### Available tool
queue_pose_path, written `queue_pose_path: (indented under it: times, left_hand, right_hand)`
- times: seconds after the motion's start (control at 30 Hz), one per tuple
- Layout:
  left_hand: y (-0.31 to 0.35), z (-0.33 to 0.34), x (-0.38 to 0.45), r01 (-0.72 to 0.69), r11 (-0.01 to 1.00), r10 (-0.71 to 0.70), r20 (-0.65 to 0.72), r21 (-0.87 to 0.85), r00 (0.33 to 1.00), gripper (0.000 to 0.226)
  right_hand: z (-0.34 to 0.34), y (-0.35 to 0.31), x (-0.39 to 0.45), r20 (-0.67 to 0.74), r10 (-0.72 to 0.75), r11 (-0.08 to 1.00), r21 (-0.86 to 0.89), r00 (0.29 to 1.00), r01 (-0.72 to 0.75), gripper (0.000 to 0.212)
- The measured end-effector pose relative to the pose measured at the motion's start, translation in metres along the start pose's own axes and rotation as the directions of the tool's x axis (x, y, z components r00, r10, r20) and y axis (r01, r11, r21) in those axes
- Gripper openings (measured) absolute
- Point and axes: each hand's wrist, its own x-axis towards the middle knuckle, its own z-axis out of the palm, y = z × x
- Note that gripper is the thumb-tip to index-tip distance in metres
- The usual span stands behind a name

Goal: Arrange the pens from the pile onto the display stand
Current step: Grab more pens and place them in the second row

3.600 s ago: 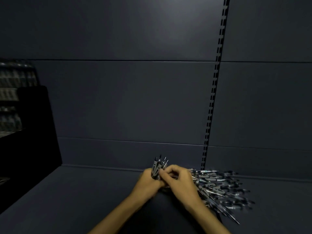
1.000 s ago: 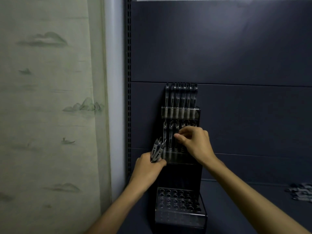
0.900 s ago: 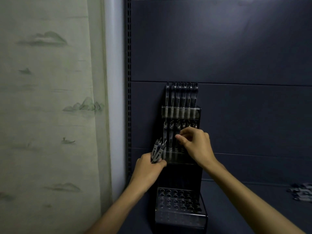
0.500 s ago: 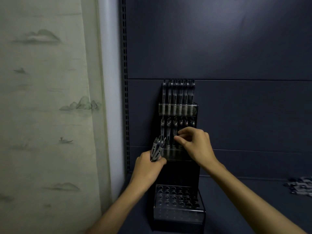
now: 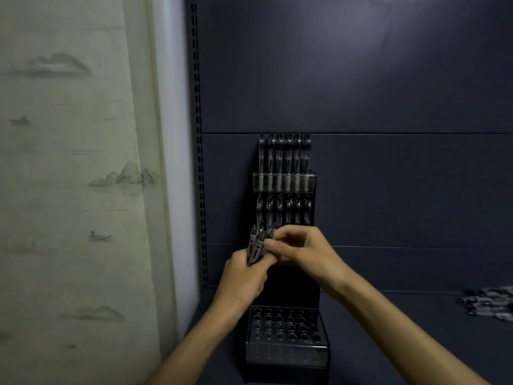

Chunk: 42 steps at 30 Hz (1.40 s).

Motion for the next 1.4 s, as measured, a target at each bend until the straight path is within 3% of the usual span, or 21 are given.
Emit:
queue_pose_path:
  times: [0.1,0.2,0.3,0.4,0.53,0.6,0.73,0.83,1.4]
  left_hand:
    - [0.000,-0.003,-0.003,-0.026,0.997,0.026,0.009,0.068,1.000,0.024]
    - [-0.003,-0.002,-0.002,-0.039,0.995,0.042,-0.031,0.093,0.999,0.018]
    - [-0.005,0.000,-0.001,-0.058,0.986,0.067,-0.048,0.155,0.997,0.017]
    - [-0.006,0.000,0.000,-0.062,0.983,0.072,-0.052,0.174,0.996,0.024]
    - [-0.011,-0.007,0.003,-0.033,0.984,0.049,-0.087,0.177,0.995,0.041]
    - [-0.012,-0.010,0.004,-0.020,0.983,0.039,-0.102,0.182,0.994,0.044]
    - [-0.014,-0.013,0.006,-0.001,0.982,0.025,-0.125,0.189,0.992,0.045]
    - [-0.015,-0.014,0.006,0.004,0.983,0.020,-0.124,0.186,0.992,0.042]
    - [-0.014,-0.014,0.006,-0.008,0.977,0.031,-0.102,0.213,0.994,0.044]
  right_hand:
    - [-0.001,0.003,0.002,-0.107,0.042,0.991,0.133,0.993,-0.028,0.027]
    - [0.001,0.000,0.003,-0.122,0.122,0.965,0.249,0.985,-0.088,0.030]
    - [0.004,0.002,0.001,-0.148,0.151,0.961,0.254,0.977,-0.110,0.037]
    - [0.002,0.003,0.002,-0.190,0.122,0.967,0.244,0.974,-0.073,0.033]
    - [-0.018,-0.008,0.018,-0.385,0.051,0.959,0.278,0.921,0.063,0.018]
    - [-0.034,-0.014,0.029,-0.460,-0.024,0.971,0.202,0.887,0.131,0.008]
    - [-0.052,-0.014,0.044,-0.508,-0.193,0.980,-0.139,0.840,0.141,0.032]
    - [-0.051,-0.010,0.046,-0.492,-0.252,0.952,-0.281,0.833,0.122,0.029]
    - [-0.044,-0.011,0.049,-0.436,-0.292,0.913,-0.394,0.851,0.111,0.031]
